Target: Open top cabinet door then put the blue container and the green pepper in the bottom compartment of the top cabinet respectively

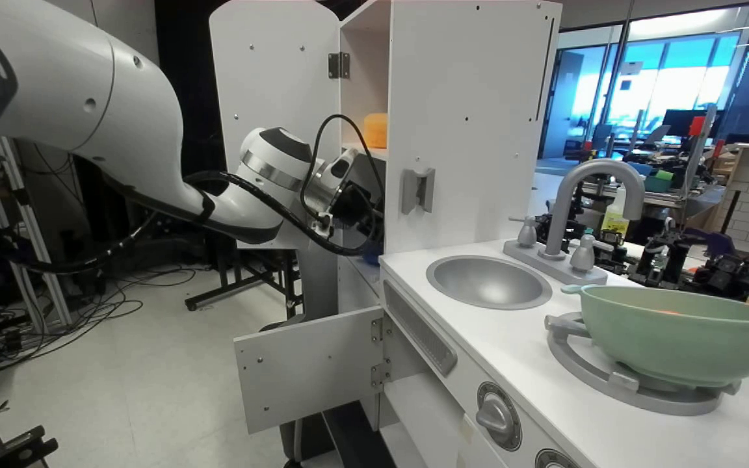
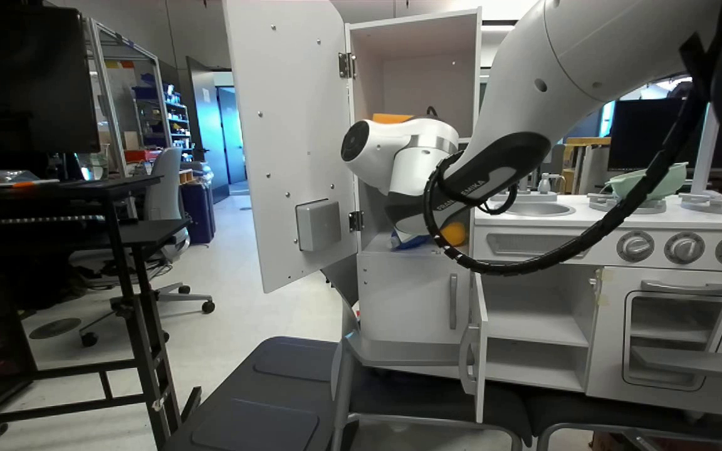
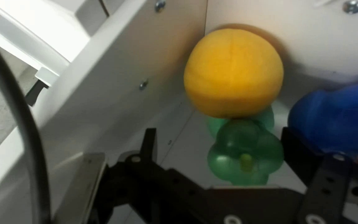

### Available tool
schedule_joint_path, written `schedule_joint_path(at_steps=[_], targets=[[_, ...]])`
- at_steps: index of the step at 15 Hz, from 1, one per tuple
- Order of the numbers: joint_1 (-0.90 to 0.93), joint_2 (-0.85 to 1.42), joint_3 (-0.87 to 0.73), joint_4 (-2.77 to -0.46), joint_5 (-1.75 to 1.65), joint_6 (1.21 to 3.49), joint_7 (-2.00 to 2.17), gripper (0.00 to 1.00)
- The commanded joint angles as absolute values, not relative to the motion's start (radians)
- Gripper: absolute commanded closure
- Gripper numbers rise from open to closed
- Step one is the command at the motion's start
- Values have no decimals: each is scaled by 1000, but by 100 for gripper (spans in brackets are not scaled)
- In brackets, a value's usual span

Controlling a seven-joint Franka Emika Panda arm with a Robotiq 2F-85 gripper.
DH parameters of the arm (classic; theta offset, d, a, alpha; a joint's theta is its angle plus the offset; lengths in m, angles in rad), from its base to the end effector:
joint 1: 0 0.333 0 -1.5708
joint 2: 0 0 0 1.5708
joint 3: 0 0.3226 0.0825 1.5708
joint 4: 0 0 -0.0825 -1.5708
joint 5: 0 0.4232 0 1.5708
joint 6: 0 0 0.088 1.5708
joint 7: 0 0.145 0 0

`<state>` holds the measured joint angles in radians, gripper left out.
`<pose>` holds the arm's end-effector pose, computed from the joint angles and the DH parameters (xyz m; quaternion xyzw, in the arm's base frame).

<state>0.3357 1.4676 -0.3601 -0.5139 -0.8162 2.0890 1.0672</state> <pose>0.8694 0.1167 0.1227 0.8458 -0.1453 0.3391 0.3854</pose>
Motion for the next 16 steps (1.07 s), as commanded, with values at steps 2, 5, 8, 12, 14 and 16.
schedule_joint_path(at_steps=[2,5,8,12,14,16], targets=[[324,1470,-363,-461,-816,2145,1084,0],[329,1460,-356,-450,-811,2192,1091,0],[310,1524,-352,-323,-787,2205,1069,0],[335,1459,-368,-440,-790,2306,1134,0],[339,1448,-337,-440,-762,2312,1076,0],[341,1441,-299,-440,-713,2315,988,0]])
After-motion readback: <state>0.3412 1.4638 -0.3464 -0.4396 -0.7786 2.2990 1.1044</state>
